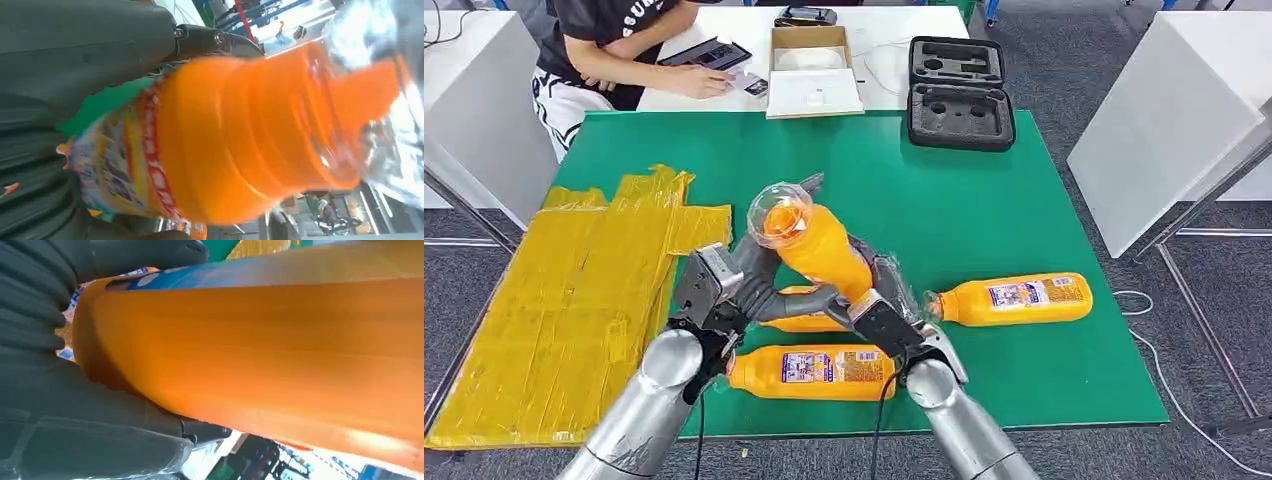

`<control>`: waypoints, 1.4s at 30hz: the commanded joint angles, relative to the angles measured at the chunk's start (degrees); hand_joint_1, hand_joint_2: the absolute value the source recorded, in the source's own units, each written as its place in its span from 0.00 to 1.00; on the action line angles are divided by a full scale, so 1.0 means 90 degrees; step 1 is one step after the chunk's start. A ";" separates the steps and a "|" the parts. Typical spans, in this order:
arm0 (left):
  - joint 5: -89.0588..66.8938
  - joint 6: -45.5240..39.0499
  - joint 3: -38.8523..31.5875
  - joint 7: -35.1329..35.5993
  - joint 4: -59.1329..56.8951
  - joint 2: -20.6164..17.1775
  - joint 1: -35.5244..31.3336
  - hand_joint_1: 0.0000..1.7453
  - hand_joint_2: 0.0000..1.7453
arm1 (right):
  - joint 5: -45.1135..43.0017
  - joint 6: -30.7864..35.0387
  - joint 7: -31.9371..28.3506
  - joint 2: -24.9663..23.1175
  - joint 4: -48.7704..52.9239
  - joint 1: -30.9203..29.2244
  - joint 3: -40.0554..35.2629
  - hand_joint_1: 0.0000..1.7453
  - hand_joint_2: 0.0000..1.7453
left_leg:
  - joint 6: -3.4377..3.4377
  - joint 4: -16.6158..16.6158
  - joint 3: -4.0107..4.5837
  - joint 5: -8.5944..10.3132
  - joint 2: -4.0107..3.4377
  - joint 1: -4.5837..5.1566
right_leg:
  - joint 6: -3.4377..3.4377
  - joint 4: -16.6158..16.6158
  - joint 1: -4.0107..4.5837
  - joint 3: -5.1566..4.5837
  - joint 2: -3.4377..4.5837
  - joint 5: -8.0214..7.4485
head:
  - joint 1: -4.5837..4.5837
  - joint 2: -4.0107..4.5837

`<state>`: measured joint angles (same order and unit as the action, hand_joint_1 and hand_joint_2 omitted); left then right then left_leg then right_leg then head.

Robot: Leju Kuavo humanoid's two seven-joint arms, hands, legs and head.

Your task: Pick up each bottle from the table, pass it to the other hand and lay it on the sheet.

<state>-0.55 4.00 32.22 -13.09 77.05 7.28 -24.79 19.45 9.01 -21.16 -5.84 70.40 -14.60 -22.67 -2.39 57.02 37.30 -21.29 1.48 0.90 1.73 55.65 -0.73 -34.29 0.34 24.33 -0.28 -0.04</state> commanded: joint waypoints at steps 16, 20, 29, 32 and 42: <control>-0.0225 -0.0379 0.0141 0.0011 -0.0011 0.0134 0.0218 0.00 1.00 | 0.1743 0.3444 0.0245 -0.1029 -0.2509 -0.1322 -0.1046 1.00 1.00 | 0.0019 0.0003 -0.0029 -0.0015 -0.0032 -0.0006 | -0.0007 -0.0001 0.0006 0.0025 0.0019 0.0007 | 0.0000 0.0000; -0.0218 -0.0401 0.0047 0.0020 -0.0044 0.0156 0.0205 0.00 1.00 | 0.1869 0.3421 0.0178 -0.1164 -0.2787 -0.1318 -0.1121 1.00 1.00 | 0.0019 0.0002 -0.0028 -0.0016 -0.0033 -0.0007 | -0.0009 -0.0003 0.0008 0.0025 0.0021 0.0006 | 0.0000 0.0000; -0.0212 -0.0549 -0.0170 -0.0040 -0.0028 0.0261 0.0162 1.00 1.00 | 0.1634 0.2952 0.0197 -0.1158 -0.2879 -0.1403 -0.1407 1.00 1.00 | 0.0017 0.0004 -0.0021 -0.0013 -0.0018 -0.0007 | -0.0007 0.0000 0.0007 0.0021 0.0007 0.0009 | 0.0000 0.0000; -0.0212 -0.0553 -0.0184 -0.0039 0.0018 0.0239 0.0192 1.00 1.00 | 0.1545 0.2835 0.0234 -0.1154 -0.2839 -0.1389 -0.1431 1.00 1.00 | 0.0019 0.0006 -0.0022 -0.0013 -0.0012 -0.0008 | -0.0008 0.0001 0.0008 0.0024 0.0000 0.0012 | 0.0000 0.0000; -0.0184 -0.0601 -0.0229 -0.0068 0.0001 0.0224 0.0226 1.00 1.00 | 0.1231 0.2484 0.0263 -0.1089 -0.2666 -0.1339 -0.1518 1.00 1.00 | 0.0019 0.0006 -0.0020 -0.0013 -0.0013 -0.0008 | -0.0008 0.0002 0.0007 0.0021 0.0001 0.0011 | -0.0002 0.0000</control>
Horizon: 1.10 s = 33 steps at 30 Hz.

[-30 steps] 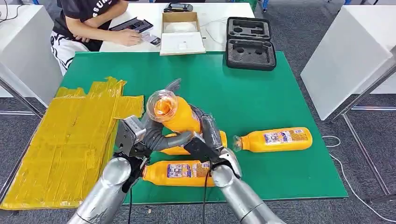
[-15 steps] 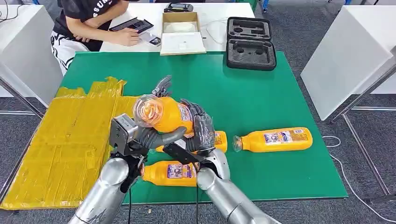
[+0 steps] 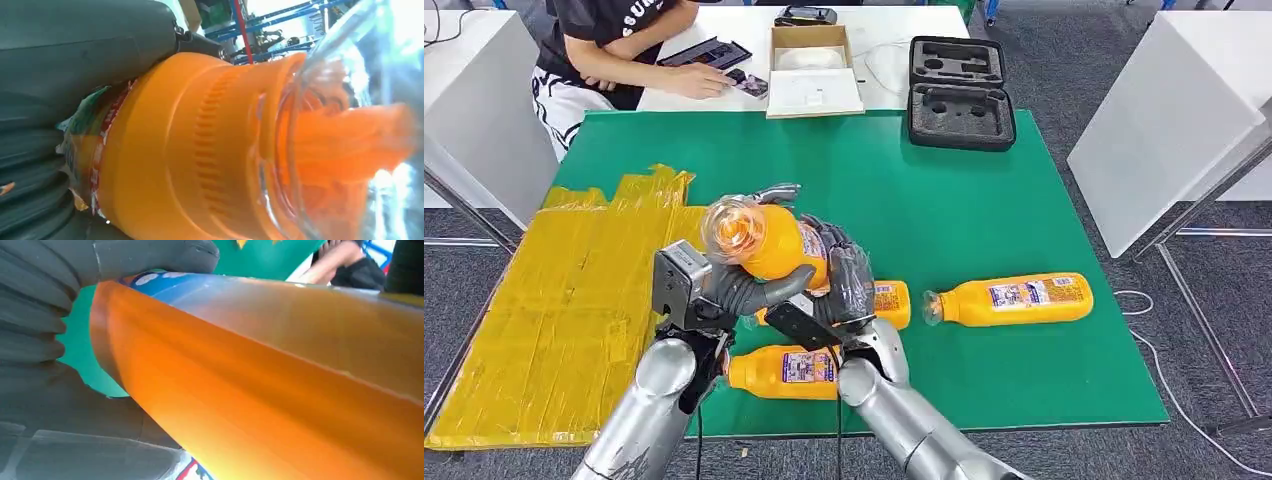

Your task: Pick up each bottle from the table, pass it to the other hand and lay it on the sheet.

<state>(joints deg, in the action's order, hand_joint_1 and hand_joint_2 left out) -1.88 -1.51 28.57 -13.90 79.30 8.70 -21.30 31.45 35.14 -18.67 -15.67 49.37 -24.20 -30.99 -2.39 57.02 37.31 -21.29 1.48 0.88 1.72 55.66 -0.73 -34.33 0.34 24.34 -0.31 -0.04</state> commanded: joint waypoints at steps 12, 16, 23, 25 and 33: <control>-0.0022 -0.0009 0.0159 0.0014 -0.0257 0.0070 -0.0152 1.00 1.00 | -0.0201 -0.0503 -0.0008 0.0023 -0.0274 -0.0262 -0.0593 1.00 1.00 | 0.0018 0.0008 -0.0021 -0.0013 -0.0011 -0.0007 | -0.0007 0.0000 0.0009 0.0025 -0.0002 0.0011 | 0.0000 0.0000; -0.0008 -0.0032 0.0139 0.0004 -0.0240 0.0061 -0.0127 1.00 1.00 | -0.0395 -0.0622 -0.0032 0.0069 -0.0182 -0.0242 -0.0580 1.00 1.00 | 0.0025 0.0012 -0.0033 -0.0021 -0.0015 -0.0011 | -0.0009 0.0001 0.0012 0.0039 -0.0003 0.0017 | 0.0002 0.0000; 0.0143 -0.0154 -0.0061 -0.0039 -0.0215 0.0004 -0.0133 1.00 1.00 | -0.1485 -0.1889 -0.0222 0.0551 0.0851 -0.0079 -0.0514 0.00 1.00 | 0.0016 0.0006 -0.0017 -0.0010 -0.0004 -0.0006 | -0.0005 0.0000 0.0006 0.0021 -0.0009 0.0010 | 0.0000 0.0000; 0.0176 -0.0190 -0.0213 -0.0057 -0.0126 -0.0031 -0.0082 1.00 1.00 | -0.1737 -0.2527 -0.0034 0.0907 0.1575 0.0111 -0.0409 0.00 1.00 | 0.0017 0.0009 -0.0018 -0.0012 0.0000 -0.0007 | -0.0005 0.0000 0.0008 0.0025 -0.0014 0.0012 | 0.0002 0.0000; 0.0283 -0.0169 -0.0533 -0.0180 0.0039 -0.0213 0.0200 0.97 1.00 | -0.2421 -0.4087 -0.0201 0.1589 0.2794 0.0685 0.0230 0.00 1.00 | 0.0019 0.0001 -0.0028 -0.0014 0.0000 -0.0005 | -0.0006 -0.0007 0.0005 0.0036 -0.0014 0.0014 | 0.0002 0.0000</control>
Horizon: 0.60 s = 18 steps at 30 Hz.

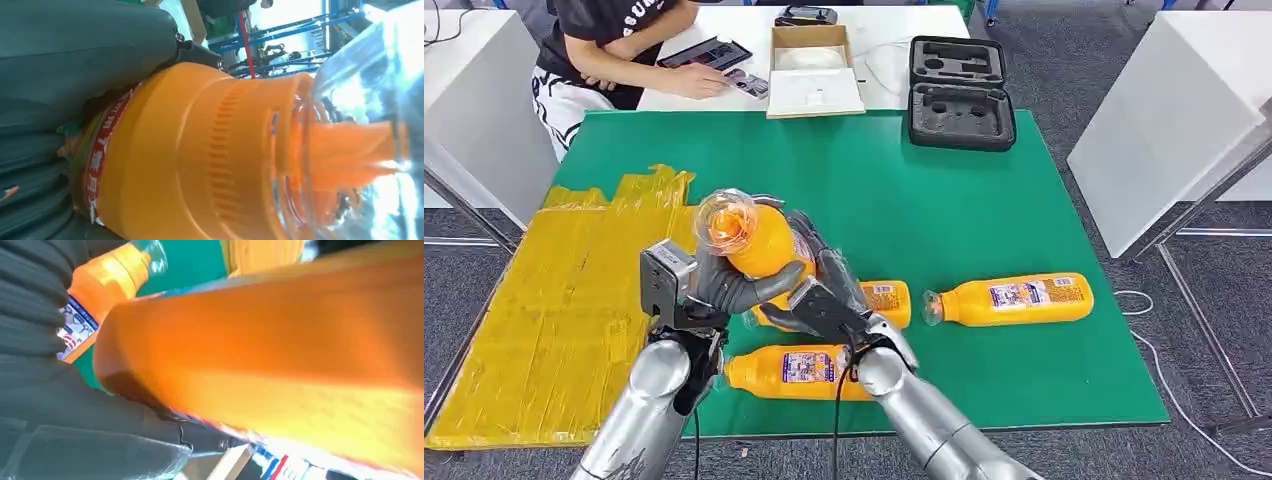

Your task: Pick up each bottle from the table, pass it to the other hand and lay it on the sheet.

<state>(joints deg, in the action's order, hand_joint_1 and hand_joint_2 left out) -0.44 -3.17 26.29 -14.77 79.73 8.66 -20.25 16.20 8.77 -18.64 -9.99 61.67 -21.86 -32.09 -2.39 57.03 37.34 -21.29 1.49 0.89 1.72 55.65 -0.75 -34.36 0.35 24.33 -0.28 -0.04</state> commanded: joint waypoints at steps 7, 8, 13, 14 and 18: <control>0.0178 0.0031 -0.0305 -0.0106 -0.0264 -0.0139 0.0018 0.98 1.00 | -0.0903 -0.2028 -0.0106 0.1161 0.2875 0.1338 0.1345 0.00 1.00 | 0.0011 -0.0002 -0.0006 -0.0002 0.0022 0.0000 | -0.0004 -0.0004 0.0001 0.0012 -0.0030 0.0010 | 0.0000 0.0000; 0.0142 -0.0065 -0.0332 -0.0126 -0.0277 -0.0149 0.0043 0.98 1.00 | -0.0851 -0.2073 -0.0091 0.1173 0.3066 0.1465 0.1474 0.00 1.00 | 0.0020 0.0006 -0.0022 -0.0013 0.0022 -0.0007 | -0.0008 -0.0003 0.0009 0.0033 -0.0037 0.0020 | -0.0002 0.0000; -0.0365 -0.0815 -0.0689 -0.0269 -0.0352 -0.0147 0.0117 1.00 1.00 | -0.0417 -0.2092 -0.0087 0.1158 0.3655 0.1790 0.2061 0.00 1.00 | 0.0012 -0.0002 -0.0005 -0.0005 0.0010 0.0001 | -0.0003 -0.0004 0.0000 0.0009 -0.0018 0.0008 | 0.0000 0.0000; -0.1269 -0.1826 -0.0860 -0.0311 -0.0453 -0.0127 0.0070 1.00 1.00 | -0.0218 -0.2001 -0.0068 0.1157 0.3798 0.1858 0.2193 0.00 1.00 | 0.0022 0.0006 -0.0025 -0.0018 0.0007 -0.0005 | -0.0008 -0.0002 0.0007 0.0033 -0.0022 0.0020 | 0.0000 0.0000; -0.2472 -0.2940 -0.1379 -0.0268 -0.0427 -0.0259 0.0077 1.00 1.00 | 0.0021 -0.1826 -0.0102 0.1196 0.3993 0.1947 0.2433 0.00 1.00 | 0.0019 0.0003 -0.0012 -0.0013 0.0000 -0.0005 | -0.0007 -0.0003 0.0007 0.0016 -0.0012 0.0011 | 0.0000 0.0000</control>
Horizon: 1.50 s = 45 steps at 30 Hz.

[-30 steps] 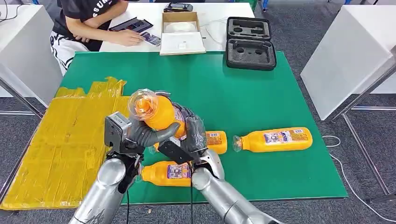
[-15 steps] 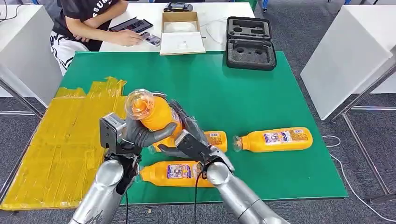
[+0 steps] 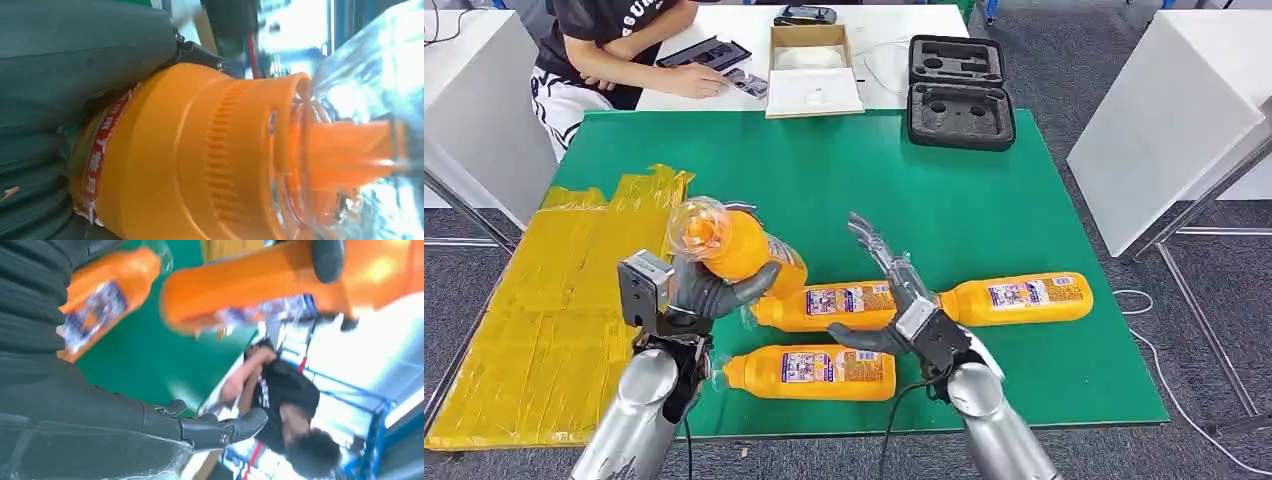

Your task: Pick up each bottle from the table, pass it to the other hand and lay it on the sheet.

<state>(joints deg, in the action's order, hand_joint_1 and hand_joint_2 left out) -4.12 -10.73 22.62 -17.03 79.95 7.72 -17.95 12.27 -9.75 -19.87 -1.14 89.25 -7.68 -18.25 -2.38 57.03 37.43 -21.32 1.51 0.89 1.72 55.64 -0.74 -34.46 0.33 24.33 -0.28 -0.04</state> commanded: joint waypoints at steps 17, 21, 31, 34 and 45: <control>-0.9542 -0.2525 -0.1948 0.2504 -0.0831 -0.0985 -0.0360 1.00 1.00 | -0.0693 -0.0421 0.0048 0.0476 0.0879 0.0733 0.1750 0.00 1.00 | 0.0020 -0.0002 -0.0027 -0.0007 0.0002 -0.0007 | -0.0010 -0.0004 0.0007 0.0031 -0.0015 0.0012 | 0.0000 0.0000; -0.9542 -0.2184 -0.0967 0.3174 -0.1939 -0.1467 -0.1116 1.00 1.00 | -0.0751 -0.0471 0.0125 0.0484 0.0928 0.0644 0.1841 0.00 1.00 | 0.0018 0.0002 -0.0016 0.0000 0.0013 -0.0006 | -0.0009 0.0003 0.0007 0.0020 -0.0024 0.0010 | -0.0002 0.0000; -0.9542 -0.2091 -0.0889 0.2975 -0.3497 -0.1132 -0.1417 1.00 1.00 | -0.0684 -0.0394 0.0293 0.0422 0.0981 0.0659 0.1768 0.00 1.00 | 0.0013 -0.0006 -0.0025 -0.0001 -0.0003 -0.0003 | -0.0004 -0.0004 0.0003 0.0025 -0.0011 0.0007 | 0.0000 0.0000; -0.9542 -0.2161 -0.0954 0.2945 -0.3824 -0.1056 -0.1482 1.00 1.00 | -0.0666 -0.0374 0.0287 0.0457 0.0988 0.0739 0.1740 0.00 1.00 | 0.0014 0.0000 -0.0020 -0.0003 -0.0006 -0.0005 | -0.0006 -0.0001 0.0004 0.0019 -0.0008 0.0007 | 0.0000 0.0000; -0.8924 -0.2333 -0.2037 0.2288 -0.5049 -0.0828 -0.1405 1.00 1.00 | -0.0495 -0.0408 0.0251 0.0397 0.0539 0.0534 0.1396 0.00 1.00 | 0.0019 -0.0001 -0.0032 -0.0011 -0.0034 -0.0008 | -0.0008 -0.0005 0.0009 0.0027 0.0017 0.0005 | 0.0002 0.0000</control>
<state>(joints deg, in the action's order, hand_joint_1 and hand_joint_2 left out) -88.70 -30.86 11.46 7.02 48.03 -1.90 -27.34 6.86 -13.46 -17.64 3.06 98.86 -0.02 -3.56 -2.37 57.03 37.47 -21.29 1.44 0.87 1.72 55.66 -0.73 -34.53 0.36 24.32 -0.26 -0.04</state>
